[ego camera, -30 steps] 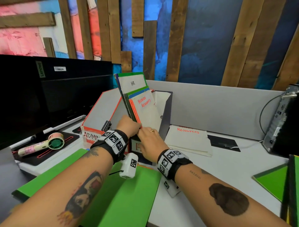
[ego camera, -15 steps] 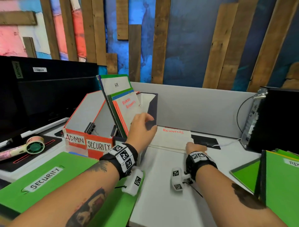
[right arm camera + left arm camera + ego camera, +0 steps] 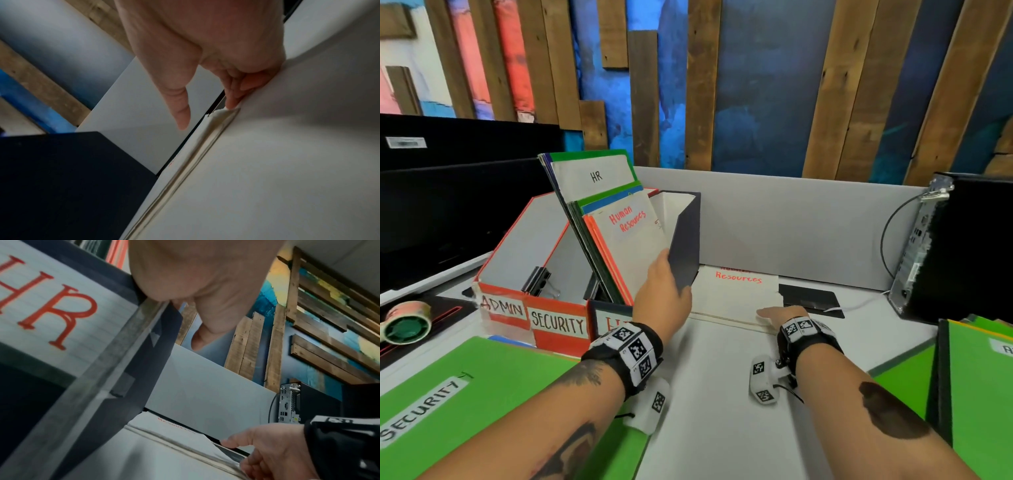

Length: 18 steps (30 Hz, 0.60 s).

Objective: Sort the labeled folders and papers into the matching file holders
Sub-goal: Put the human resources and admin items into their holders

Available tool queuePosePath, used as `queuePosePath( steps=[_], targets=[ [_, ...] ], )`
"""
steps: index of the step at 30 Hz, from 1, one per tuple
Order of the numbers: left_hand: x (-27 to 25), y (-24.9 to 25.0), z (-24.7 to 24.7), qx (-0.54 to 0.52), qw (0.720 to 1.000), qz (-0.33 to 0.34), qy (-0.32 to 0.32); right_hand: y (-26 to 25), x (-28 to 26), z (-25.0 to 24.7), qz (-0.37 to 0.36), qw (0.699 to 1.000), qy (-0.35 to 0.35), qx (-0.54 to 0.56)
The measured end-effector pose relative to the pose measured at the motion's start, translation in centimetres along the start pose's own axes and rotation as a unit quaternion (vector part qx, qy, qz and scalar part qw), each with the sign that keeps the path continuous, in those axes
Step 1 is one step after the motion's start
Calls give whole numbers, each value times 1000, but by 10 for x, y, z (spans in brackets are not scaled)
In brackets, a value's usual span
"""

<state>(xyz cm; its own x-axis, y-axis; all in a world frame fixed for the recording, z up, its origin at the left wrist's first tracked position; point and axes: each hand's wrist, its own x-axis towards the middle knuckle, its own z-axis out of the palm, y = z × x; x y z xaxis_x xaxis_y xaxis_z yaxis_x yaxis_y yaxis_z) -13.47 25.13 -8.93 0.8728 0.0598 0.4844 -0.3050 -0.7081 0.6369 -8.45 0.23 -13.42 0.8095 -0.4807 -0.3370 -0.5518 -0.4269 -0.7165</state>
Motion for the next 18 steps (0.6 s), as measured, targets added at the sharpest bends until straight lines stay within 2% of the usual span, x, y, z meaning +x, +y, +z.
queuePosePath(
  steps=[3, 5, 6, 8, 10, 11, 14, 16, 18],
  targets=[
    [4, -2, 7, 64, 998, -2, 1, -6, 20, 15, -28, 994, 1, -110],
    [5, -4, 12, 72, 997, -1, 15, -5, 52, 31, -32, 982, 20, -187],
    [5, -5, 14, 74, 997, 1, 17, -1, 89, 45, -27, 978, 25, -206],
    [6, -6, 16, 83, 996, 0, 11, -2, 109, 52, -43, 971, 20, -233],
    [7, -7, 17, 93, 996, -2, 3, -6, 78, 43, -56, 964, -12, -258],
    [8, -7, 16, 94, 996, -3, -1, -10, 53, 38, -86, 950, -15, -300],
    [8, -8, 17, 93, 996, -8, -9, -7, 33, 36, -107, 953, -1, -283],
    [9, -9, 17, 86, 996, -9, -10, -7, 18, 30, -100, 972, 27, -210],
    [8, -8, 15, 80, 997, -7, -11, -1, 22, 23, -61, 989, 15, -133]
  ],
)
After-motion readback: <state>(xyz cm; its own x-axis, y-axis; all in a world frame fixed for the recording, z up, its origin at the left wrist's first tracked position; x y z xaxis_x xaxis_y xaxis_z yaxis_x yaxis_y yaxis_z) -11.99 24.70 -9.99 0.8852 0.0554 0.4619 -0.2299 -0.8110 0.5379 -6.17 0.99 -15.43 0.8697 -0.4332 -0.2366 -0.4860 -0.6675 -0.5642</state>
